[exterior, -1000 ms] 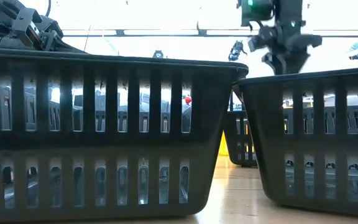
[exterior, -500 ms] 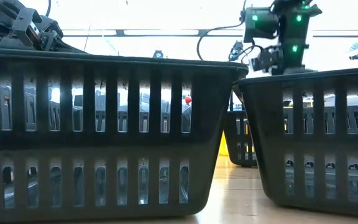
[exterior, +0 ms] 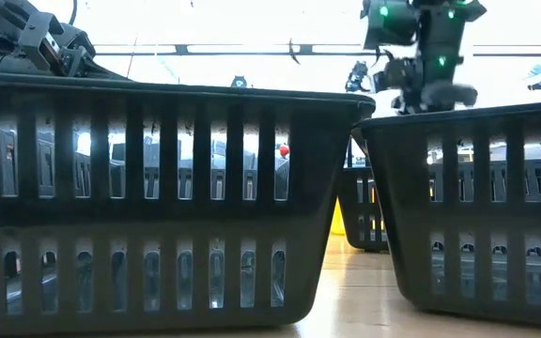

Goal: Stack baskets on shelf by color
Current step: Stack the left yellow basket on the right yellow baskets

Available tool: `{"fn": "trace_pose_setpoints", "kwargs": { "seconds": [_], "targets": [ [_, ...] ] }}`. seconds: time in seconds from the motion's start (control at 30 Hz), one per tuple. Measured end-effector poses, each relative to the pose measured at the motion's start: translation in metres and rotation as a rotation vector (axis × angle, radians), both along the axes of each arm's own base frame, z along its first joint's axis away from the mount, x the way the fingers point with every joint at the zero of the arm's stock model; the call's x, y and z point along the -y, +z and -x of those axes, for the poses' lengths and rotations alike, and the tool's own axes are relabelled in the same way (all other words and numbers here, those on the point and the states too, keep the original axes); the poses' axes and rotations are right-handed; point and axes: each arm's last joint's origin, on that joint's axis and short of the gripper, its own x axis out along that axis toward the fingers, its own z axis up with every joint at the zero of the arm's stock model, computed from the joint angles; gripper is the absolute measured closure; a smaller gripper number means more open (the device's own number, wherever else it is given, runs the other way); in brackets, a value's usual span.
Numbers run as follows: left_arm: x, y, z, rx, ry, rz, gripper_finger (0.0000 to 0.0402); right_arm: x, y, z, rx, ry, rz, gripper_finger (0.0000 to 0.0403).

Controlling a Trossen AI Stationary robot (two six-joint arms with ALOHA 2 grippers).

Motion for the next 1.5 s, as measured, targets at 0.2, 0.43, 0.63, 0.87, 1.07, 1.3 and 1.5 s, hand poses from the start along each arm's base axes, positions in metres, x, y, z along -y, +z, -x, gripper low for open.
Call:
{"fn": "trace_pose_setpoints", "kwargs": {
  "seconds": [0.2, 0.43, 0.63, 0.87, 1.07, 1.3, 1.5],
  "targets": [
    [0.000, 0.000, 0.000, 0.000, 0.000, 0.000, 0.0312, -0.019, -0.003, -0.008, 0.032, 0.056, -0.101, 0.0245],
    [0.000, 0.000, 0.000, 0.000, 0.000, 0.000, 0.0310, -0.034, 0.008, -0.016, 0.094, 0.098, -0.111, 0.0245],
    [0.000, 0.000, 0.000, 0.000, 0.000, 0.000, 0.0310, -0.041, -0.004, -0.025, 0.096, 0.126, -0.154, 0.0245],
    [0.000, 0.000, 0.000, 0.000, 0.000, 0.000, 0.0316, -0.053, -0.009, -0.033, 0.080, 0.207, -0.231, 0.0245],
    [0.000, 0.000, 0.000, 0.003, 0.000, 0.000, 0.0311, -0.072, -0.036, -0.046, 0.015, 0.315, -0.270, 0.0245],
    [0.000, 0.000, 0.000, 0.000, 0.000, 0.000, 0.0316, -0.085, -0.050, -0.055, -0.039, 0.352, -0.218, 0.0245],
    [0.000, 0.000, 0.000, 0.000, 0.000, 0.000, 0.0317, -0.088, -0.058, -0.057, -0.078, 0.337, -0.109, 0.0268]
  ]
}}
